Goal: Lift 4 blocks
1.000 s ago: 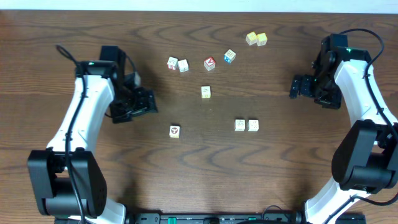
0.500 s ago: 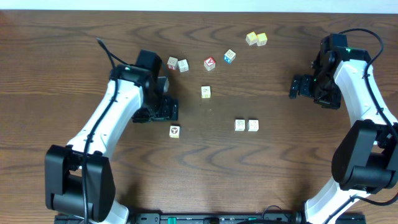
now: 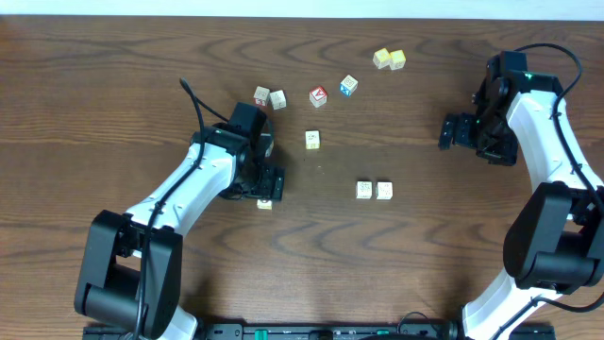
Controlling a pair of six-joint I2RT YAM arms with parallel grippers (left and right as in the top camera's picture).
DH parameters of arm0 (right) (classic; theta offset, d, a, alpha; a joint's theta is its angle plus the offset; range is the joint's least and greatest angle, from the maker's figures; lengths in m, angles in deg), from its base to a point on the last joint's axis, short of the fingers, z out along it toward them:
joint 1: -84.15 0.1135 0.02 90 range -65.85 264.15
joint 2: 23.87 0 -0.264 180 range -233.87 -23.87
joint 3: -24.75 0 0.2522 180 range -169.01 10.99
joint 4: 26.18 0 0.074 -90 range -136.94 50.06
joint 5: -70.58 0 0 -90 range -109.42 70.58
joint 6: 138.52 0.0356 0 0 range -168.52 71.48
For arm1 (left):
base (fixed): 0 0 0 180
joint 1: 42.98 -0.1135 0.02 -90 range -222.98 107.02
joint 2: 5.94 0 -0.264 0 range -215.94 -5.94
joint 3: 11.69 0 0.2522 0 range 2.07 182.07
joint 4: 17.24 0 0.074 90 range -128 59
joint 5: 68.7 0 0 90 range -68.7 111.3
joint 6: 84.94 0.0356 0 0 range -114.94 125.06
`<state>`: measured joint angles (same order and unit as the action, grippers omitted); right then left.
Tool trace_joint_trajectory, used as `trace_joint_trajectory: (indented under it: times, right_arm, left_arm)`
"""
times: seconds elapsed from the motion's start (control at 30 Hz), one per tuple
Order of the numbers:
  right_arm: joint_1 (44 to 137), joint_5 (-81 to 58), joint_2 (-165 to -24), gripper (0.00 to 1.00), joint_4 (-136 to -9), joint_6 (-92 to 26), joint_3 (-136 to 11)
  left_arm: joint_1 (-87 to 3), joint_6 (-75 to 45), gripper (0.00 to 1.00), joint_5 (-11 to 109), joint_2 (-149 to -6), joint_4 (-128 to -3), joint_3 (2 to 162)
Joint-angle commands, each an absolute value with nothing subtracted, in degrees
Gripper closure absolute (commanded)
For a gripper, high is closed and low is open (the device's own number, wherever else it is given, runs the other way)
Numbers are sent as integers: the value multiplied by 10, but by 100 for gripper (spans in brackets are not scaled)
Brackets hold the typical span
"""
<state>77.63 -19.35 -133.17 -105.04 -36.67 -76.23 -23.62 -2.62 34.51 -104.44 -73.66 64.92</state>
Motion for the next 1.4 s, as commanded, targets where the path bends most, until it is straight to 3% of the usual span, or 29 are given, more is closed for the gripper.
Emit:
trace_joint_trajectory:
  times: [0.0,0.67,0.8,1.37]
  right_arm:
    - [775,-200,-1332,1,-1051,-373,-770]
    - [775,-200,-1332,1,-1051,-373,-770]
    - [775,-200,-1332,1,-1051,-373,-770]
    - [775,-200,-1332,1,-1051,-373,-770]
  left_arm:
    - [-235,-27,14,339,-1050,-724,640]
    - [-212,-31,15,307,-1059,-688,612]
    - [-205,-31,21,303,-1059,-692,612]
    - [-165,-88,26,223,-1060,-690,610]
